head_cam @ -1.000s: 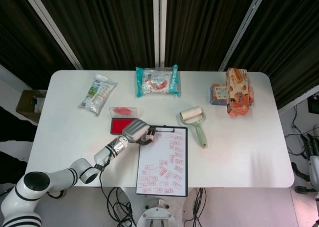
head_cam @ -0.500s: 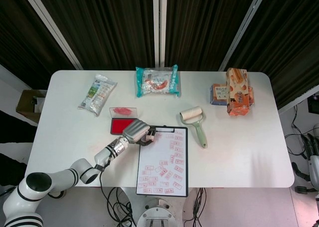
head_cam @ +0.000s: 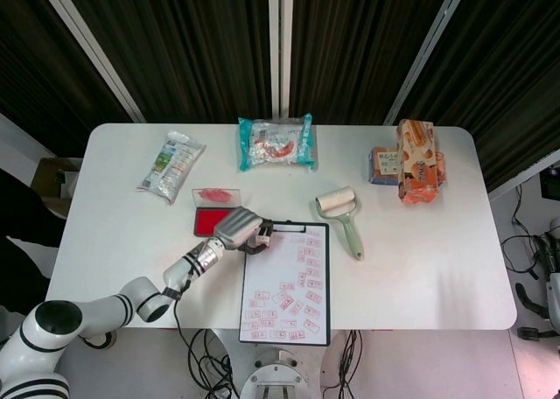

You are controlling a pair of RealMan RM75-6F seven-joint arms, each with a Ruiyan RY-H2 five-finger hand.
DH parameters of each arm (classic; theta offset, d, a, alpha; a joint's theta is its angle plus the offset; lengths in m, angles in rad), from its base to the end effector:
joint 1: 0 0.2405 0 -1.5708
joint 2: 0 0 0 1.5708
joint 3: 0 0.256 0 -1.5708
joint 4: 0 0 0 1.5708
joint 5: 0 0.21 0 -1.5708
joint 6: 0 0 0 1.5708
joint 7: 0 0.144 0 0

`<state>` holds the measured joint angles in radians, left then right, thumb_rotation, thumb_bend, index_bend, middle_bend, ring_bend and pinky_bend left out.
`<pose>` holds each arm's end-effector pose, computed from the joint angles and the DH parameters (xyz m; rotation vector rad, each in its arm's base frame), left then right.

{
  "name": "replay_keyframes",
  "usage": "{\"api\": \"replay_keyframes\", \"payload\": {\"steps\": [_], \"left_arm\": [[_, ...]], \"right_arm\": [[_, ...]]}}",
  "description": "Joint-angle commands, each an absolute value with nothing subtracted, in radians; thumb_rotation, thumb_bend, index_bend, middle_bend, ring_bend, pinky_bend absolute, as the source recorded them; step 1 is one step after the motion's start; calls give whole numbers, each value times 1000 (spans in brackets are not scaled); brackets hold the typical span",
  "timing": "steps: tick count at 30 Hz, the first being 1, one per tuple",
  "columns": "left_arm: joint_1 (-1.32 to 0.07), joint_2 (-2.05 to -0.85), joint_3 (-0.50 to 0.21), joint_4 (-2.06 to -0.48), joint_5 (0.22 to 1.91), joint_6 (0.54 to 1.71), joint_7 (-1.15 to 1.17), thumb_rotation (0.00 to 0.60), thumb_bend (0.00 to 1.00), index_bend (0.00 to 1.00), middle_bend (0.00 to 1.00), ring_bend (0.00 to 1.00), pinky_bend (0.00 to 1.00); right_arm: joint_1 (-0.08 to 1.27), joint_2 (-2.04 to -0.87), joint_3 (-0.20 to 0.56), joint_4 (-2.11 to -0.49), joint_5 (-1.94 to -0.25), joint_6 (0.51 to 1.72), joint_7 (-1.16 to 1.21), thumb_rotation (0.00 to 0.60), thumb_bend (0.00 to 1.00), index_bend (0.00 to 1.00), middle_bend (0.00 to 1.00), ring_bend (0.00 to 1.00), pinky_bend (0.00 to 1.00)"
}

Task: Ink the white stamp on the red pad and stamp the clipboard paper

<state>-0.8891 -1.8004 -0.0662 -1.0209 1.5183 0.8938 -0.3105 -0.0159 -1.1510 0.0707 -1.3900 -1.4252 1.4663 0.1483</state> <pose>-0.1215 0.3537 -0.0931 -2.1466 -1.0567 -1.1492 -0.3762 -0.1508 0.1806 1.2423 -0.9470 0.7727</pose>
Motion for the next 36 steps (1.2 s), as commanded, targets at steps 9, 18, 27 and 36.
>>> {"api": "replay_keyframes", "payload": {"steps": [9,18,27,36], "left_arm": [[-777,-1485,-42,-1434,1511,1021,-229,600,437,697,707,1000,1000],[-618,-1435,71,-1435,1533,1142,-219,600,435,697,707,1000,1000],[-539,-1500,101,-1283,1545,1179,-305,600,430,684,701,1000,1000],[-503,-1538,112,-1177,1563,1179,-359,600,419,635,661,1000,1000]], "right_arm": [[-5,-1167,68,-1377,-1427,1445,158,600,245,0,0,0,0],[3,-1172,64,-1380,-1438,1441,142,600,246,0,0,0,0],[0,-1161,62,-1412,-1440,1452,106,600,246,0,0,0,0],[-7,-1141,62,-1444,-1433,1463,73,600,247,0,0,0,0]]}}
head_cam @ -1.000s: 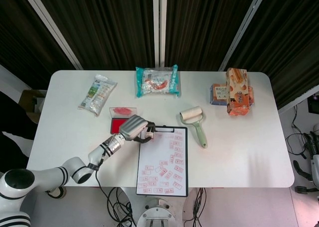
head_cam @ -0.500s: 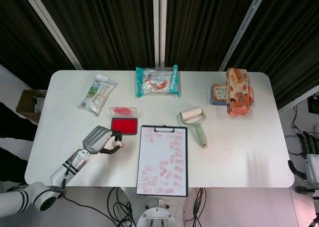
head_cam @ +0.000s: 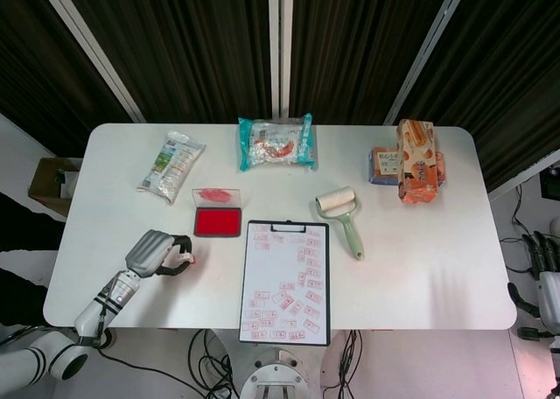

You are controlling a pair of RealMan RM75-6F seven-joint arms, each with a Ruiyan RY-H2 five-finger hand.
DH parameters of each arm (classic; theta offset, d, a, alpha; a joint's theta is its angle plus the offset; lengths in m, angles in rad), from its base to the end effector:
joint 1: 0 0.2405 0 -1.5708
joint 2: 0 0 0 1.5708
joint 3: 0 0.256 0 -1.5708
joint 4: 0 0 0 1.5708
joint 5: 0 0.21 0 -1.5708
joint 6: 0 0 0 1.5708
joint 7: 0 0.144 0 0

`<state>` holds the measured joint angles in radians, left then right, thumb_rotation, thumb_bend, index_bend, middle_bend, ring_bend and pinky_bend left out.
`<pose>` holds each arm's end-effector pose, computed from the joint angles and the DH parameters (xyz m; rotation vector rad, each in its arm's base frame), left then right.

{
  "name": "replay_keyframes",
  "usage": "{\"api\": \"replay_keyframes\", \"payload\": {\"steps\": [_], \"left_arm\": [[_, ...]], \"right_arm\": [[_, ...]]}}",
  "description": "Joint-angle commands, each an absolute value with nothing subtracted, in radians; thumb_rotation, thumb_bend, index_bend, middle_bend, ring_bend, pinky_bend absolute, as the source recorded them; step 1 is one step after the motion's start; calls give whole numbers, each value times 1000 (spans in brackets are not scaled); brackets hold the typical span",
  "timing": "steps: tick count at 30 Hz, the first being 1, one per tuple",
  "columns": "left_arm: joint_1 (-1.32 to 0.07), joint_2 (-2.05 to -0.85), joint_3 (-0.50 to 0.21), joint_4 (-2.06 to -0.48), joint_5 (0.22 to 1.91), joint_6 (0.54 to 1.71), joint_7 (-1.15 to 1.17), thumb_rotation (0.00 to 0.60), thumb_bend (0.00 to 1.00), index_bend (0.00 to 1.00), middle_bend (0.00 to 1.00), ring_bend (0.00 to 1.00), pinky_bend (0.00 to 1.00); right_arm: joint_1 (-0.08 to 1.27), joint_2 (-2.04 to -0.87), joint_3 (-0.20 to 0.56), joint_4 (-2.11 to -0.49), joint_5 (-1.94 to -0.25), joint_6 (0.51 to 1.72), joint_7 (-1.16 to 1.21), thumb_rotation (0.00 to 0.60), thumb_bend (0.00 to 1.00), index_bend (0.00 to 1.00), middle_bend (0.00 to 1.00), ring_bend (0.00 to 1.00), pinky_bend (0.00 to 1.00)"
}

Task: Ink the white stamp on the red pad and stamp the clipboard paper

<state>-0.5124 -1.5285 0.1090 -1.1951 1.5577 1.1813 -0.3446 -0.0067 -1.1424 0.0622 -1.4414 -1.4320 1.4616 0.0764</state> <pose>-0.2666 0.2712 -0.0029 -1.8735 -1.1806 -1.0678 -0.3663 -0.1528 0.1743 1.2789 -0.9331 0.7494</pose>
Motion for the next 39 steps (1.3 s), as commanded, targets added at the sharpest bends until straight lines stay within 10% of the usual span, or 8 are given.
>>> {"api": "replay_keyframes", "payload": {"steps": [1,39], "left_arm": [[-501,-1542,112,-1168,1565,1181,-360,600,417,623,653,1000,1000],[-453,-1646,98,-979,1623,1221,-388,600,286,430,525,1000,1000]], "right_arm": [[-7,-1141,62,-1446,-1433,1463,71,600,247,0,0,0,0],[-25,-1123,59,-1474,-1428,1481,59,600,254,0,0,0,0]]}}
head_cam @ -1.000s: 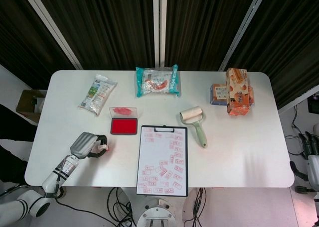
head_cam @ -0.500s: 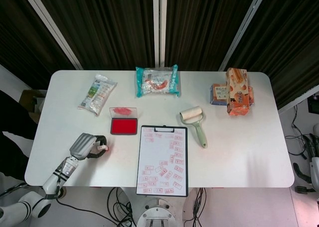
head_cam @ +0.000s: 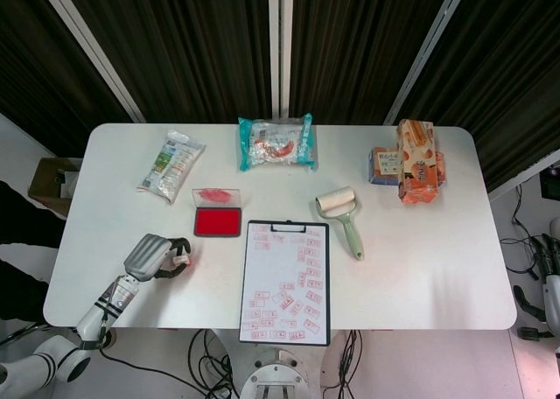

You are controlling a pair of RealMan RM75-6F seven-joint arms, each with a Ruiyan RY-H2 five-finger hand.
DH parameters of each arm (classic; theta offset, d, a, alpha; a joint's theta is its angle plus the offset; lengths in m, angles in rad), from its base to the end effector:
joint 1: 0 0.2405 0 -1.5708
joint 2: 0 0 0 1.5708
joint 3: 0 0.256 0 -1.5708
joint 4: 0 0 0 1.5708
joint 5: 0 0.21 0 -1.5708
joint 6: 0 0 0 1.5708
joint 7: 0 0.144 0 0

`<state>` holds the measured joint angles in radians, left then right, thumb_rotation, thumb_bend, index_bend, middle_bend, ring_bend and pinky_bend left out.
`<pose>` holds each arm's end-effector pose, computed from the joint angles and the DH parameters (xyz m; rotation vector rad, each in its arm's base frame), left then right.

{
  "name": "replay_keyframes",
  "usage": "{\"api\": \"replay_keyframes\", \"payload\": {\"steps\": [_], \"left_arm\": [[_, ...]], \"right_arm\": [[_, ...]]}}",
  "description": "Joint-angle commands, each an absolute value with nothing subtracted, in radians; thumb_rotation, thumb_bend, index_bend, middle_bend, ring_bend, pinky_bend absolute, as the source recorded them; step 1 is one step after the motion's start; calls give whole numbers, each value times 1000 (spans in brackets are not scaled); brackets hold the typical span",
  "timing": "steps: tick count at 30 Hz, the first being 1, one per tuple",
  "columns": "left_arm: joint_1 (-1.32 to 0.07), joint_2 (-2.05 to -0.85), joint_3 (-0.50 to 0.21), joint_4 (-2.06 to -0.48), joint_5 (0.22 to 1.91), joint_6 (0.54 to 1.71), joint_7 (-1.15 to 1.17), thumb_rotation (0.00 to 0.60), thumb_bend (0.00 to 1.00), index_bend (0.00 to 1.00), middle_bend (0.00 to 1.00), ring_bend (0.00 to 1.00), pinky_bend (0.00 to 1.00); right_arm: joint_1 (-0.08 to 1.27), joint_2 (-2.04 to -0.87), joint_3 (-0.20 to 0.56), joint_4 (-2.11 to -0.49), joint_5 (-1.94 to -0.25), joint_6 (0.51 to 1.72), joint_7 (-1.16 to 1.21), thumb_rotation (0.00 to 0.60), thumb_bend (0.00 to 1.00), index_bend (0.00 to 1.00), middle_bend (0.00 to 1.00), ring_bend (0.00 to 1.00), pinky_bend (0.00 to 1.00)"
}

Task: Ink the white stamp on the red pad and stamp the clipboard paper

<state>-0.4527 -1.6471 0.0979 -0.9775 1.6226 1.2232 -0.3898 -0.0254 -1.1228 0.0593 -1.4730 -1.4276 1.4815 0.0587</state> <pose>-0.2889 0.2664 -0.0198 -1.8635 -1.1133 -1.0640 -0.3639 -0.1455 0.1795 1.2630 -0.9273 0.7387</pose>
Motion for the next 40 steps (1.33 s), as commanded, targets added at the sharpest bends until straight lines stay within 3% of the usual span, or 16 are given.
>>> {"api": "replay_keyframes", "payload": {"steps": [1,11,17,20,22,23,24,25,26,27,28,34,40], "left_arm": [[-453,-1646,97,-981,1624,1223,-387,600,285,425,514,1000,1000],[-448,-1631,95,-1004,1635,1243,-385,600,250,347,463,1000,1000],[-426,-1556,55,-1086,1632,1342,-343,600,188,340,453,996,1000],[-401,-1461,7,-1210,1611,1431,-309,600,163,346,450,938,1000],[-374,-1395,-13,-1291,1608,1495,-255,600,159,352,436,820,968],[-353,-1351,-16,-1346,1600,1522,-209,564,159,344,411,705,879],[-335,-1313,-12,-1389,1588,1530,-167,461,158,319,352,514,686],[-309,-1263,-7,-1445,1562,1533,-96,274,157,273,258,294,433],[-293,-1232,-3,-1485,1545,1534,-44,187,154,250,216,218,342],[-276,-1205,2,-1518,1527,1537,2,56,145,202,138,116,224],[-246,-1170,17,-1550,1511,1548,49,5,136,173,102,87,199],[-152,-1113,92,-1546,1553,1599,66,0,110,141,78,74,180],[-107,-1138,92,-1487,1561,1624,0,0,105,138,79,74,177]], "right_arm": [[-25,-1123,59,-1474,-1427,1481,59,600,255,0,0,0,0],[-29,-1122,64,-1469,-1425,1491,66,600,254,0,0,0,0],[-30,-1118,72,-1460,-1414,1491,80,600,254,0,0,0,0],[-31,-1118,76,-1453,-1406,1488,90,600,254,0,0,0,0],[-31,-1120,77,-1449,-1405,1488,96,600,253,0,0,0,0],[-31,-1122,79,-1446,-1406,1490,100,600,253,0,0,0,0],[-31,-1125,79,-1442,-1408,1494,104,600,253,0,0,0,0],[-31,-1129,79,-1436,-1413,1497,109,600,253,0,0,0,0],[-31,-1132,78,-1431,-1417,1499,112,600,250,0,0,0,0],[-31,-1134,75,-1426,-1423,1500,114,600,246,0,0,0,0],[-29,-1137,70,-1416,-1440,1504,117,600,241,0,0,0,0],[-21,-1154,61,-1365,-1506,1543,131,600,226,0,0,0,0],[-7,-1163,57,-1369,-1526,1540,107,600,226,0,0,0,0]]}}
